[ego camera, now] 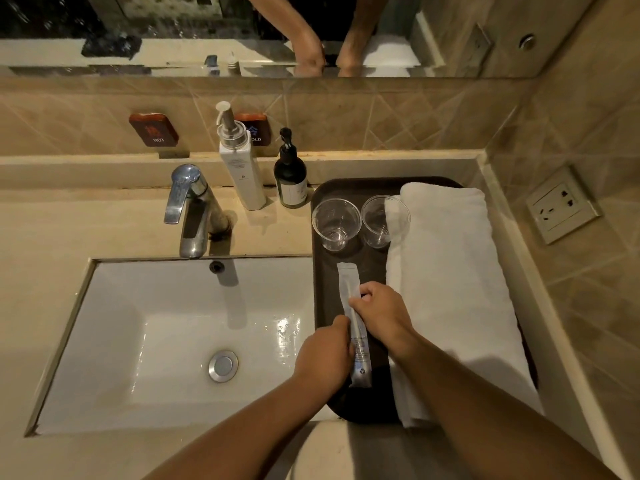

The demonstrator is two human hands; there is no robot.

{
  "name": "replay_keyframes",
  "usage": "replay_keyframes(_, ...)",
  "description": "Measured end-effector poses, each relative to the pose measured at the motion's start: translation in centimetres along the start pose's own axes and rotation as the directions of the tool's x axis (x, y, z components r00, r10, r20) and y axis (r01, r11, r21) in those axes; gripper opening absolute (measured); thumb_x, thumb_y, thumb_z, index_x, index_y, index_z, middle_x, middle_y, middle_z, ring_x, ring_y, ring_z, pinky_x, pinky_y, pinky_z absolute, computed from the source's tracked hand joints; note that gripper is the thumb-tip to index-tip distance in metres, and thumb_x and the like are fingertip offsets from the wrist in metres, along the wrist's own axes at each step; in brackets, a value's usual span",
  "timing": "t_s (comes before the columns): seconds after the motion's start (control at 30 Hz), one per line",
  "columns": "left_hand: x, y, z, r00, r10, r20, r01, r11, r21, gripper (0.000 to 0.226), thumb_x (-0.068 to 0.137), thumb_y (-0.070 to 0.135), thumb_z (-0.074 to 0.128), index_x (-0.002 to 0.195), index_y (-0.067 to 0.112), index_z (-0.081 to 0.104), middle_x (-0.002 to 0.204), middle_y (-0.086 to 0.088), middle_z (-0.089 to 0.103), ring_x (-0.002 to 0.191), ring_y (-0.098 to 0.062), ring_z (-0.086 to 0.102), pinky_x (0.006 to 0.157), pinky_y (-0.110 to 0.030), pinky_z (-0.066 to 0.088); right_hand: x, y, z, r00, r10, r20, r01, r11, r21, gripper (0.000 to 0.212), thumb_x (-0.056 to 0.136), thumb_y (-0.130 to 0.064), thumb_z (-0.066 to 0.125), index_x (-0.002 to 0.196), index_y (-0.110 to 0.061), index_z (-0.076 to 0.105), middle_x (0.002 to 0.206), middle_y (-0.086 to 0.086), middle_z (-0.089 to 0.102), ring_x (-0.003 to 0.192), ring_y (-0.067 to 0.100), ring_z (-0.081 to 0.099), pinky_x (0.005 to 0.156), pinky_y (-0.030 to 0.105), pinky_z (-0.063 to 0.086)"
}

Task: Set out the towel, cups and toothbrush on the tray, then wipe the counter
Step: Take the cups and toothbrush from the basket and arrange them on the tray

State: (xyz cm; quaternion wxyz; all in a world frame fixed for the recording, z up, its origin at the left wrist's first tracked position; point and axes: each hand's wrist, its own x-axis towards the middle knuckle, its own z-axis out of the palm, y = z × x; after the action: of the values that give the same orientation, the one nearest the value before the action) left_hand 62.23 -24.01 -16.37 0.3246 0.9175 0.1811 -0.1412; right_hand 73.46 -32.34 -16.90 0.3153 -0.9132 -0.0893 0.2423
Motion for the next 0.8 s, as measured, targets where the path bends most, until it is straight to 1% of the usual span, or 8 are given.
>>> replay_keyframes(0.1,0.0,0.1,0.4,1.0,0.023,0.007,-0.023,0.999,0.038,0.021,0.097,0.027,0.055,0.115,0.019,0.05,0.091,-0.004,0.067,0.073,-0.021,0.064,0.072,-0.036,0.057,-0.2,0.4,0.2,1.0,0.001,-0.005,-0.001,1.0,-0.021,0.015,0.087,-0.036,0.061,0.096,-0.025,0.065,0.086,-0.008,0.066,0.079,0.012,0.064,0.077,0.034,0.057)
replay_keyframes(0.17,0.0,0.1,0.5,0.999,0.031,0.01,-0.032,0.998,0.048,0.021,0.096,0.027,0.056,0.115,0.019,0.05,0.092,-0.004,0.067,0.073,-0.021,0.064,0.071,-0.034,0.057,-0.4,0.7,0.2,1.0,-0.002,-0.026,0.001,0.999,-0.034,0.015,0.087,-0.037,0.061,0.095,-0.025,0.064,0.085,-0.006,0.068,0.077,0.013,0.063,0.075,0.034,0.056)
replay_keyframes(0.27,0.0,0.1,0.8,0.999,0.03,0.015,-0.031,0.997,0.07,0.019,0.096,0.028,0.056,0.112,0.019,0.05,0.091,-0.005,0.066,0.072,-0.022,0.063,0.07,-0.035,0.057,-0.6,0.9,0.2,0.999,-0.029,-0.031,0.027,0.997,-0.066,0.019,0.088,-0.037,0.06,0.1,-0.023,0.064,0.086,-0.004,0.069,0.077,0.015,0.062,0.075,0.032,0.054)
replay_keyframes(0.37,-0.1,0.0,0.9,0.999,0.035,0.011,-0.036,0.995,0.092,0.013,0.096,0.026,0.054,0.106,0.018,0.051,0.088,-0.006,0.066,0.072,-0.026,0.063,0.066,-0.037,0.054,-0.7,1.0,0.1,0.998,-0.047,-0.03,0.045,0.996,-0.074,0.025,0.088,-0.038,0.061,0.107,-0.021,0.064,0.092,-0.001,0.07,0.083,0.019,0.064,0.079,0.034,0.054)
replay_keyframes(0.47,-0.1,-0.1,1.0,0.999,0.05,0.003,-0.05,0.993,0.103,0.011,0.094,0.023,0.055,0.103,0.017,0.052,0.087,-0.006,0.066,0.071,-0.026,0.062,0.063,-0.035,0.051,-0.7,1.0,0.0,0.998,-0.049,-0.033,0.047,0.996,-0.08,0.029,0.089,-0.038,0.062,0.111,-0.019,0.063,0.095,0.0,0.07,0.085,0.019,0.064,0.081,0.034,0.054)
replay_keyframes(0.6,0.0,-0.1,1.1,0.998,0.065,0.005,-0.066,0.992,0.11,0.011,0.095,0.023,0.056,0.104,0.017,0.054,0.089,-0.004,0.065,0.071,-0.023,0.062,0.066,-0.032,0.053,-0.9,1.1,0.0,0.997,-0.051,-0.05,0.047,0.995,-0.083,0.036,0.09,-0.038,0.061,0.12,-0.018,0.059,0.1,0.002,0.069,0.088,0.018,0.064,0.083,0.033,0.054)
replay_keyframes(0.67,-0.1,-0.1,1.0,0.997,0.08,-0.001,-0.08,0.99,0.117,0.013,0.095,0.022,0.058,0.106,0.018,0.055,0.092,-0.004,0.065,0.073,-0.022,0.063,0.065,-0.03,0.051,-1.0,1.1,0.0,0.996,-0.055,-0.068,0.049,0.994,-0.099,0.038,0.091,-0.037,0.061,0.124,-0.017,0.057,0.104,0.003,0.069,0.09,0.018,0.063,0.08,0.028,0.05)
replay_keyframes(0.8,-0.3,0.0,0.7,0.995,0.097,0.004,-0.096,0.986,0.134,0.017,0.093,0.019,0.06,0.109,0.017,0.055,0.097,-0.006,0.064,0.078,-0.024,0.063,0.063,-0.028,0.043,-1.3,0.9,-0.1,0.994,-0.049,-0.098,0.035,0.99,-0.136,0.035,0.091,-0.037,0.061,0.119,-0.016,0.059,0.104,0.004,0.068,0.09,0.018,0.064,0.076,0.026,0.048)
